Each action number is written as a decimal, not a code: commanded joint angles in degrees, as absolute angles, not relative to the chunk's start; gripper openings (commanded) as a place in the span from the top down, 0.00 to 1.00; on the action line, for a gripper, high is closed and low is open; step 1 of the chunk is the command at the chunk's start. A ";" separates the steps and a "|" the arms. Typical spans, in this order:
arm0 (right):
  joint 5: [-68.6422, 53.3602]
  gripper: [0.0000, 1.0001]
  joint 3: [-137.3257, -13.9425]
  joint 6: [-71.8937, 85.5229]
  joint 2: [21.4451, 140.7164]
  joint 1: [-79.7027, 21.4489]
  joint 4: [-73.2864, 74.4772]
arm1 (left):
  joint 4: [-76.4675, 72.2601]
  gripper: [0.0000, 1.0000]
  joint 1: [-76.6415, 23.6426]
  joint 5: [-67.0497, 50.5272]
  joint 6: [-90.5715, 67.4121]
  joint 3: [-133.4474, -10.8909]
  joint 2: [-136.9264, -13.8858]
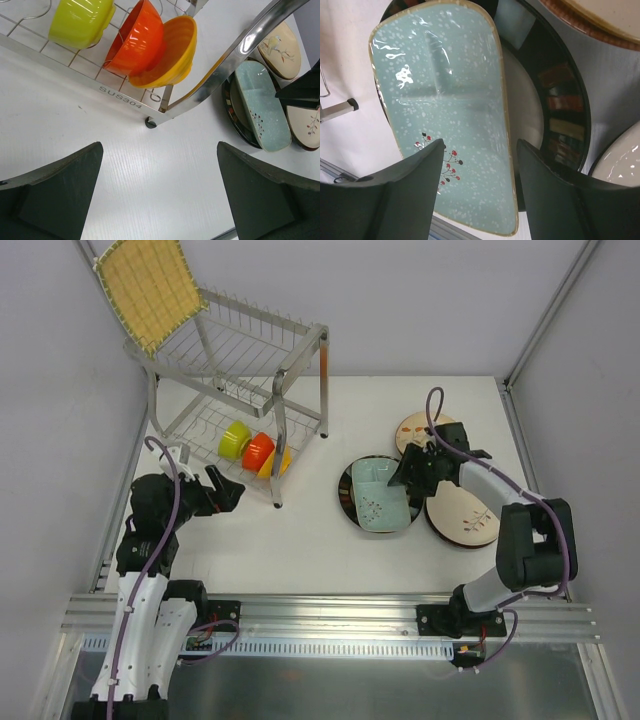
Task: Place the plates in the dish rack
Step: Grab a plate with the right arm
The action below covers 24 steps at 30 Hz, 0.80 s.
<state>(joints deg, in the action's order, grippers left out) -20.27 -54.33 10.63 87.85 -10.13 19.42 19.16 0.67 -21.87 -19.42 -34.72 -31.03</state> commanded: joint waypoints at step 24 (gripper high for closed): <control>-23.29 0.76 -48.43 10.81 91.23 -10.46 7.38 | 13.45 0.01 0.18 -30.58 -20.65 -32.34 -32.26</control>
<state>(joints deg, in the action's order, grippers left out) -22.61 -49.41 10.48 91.57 -10.00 9.67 16.64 0.67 -26.17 -19.16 -32.82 -32.62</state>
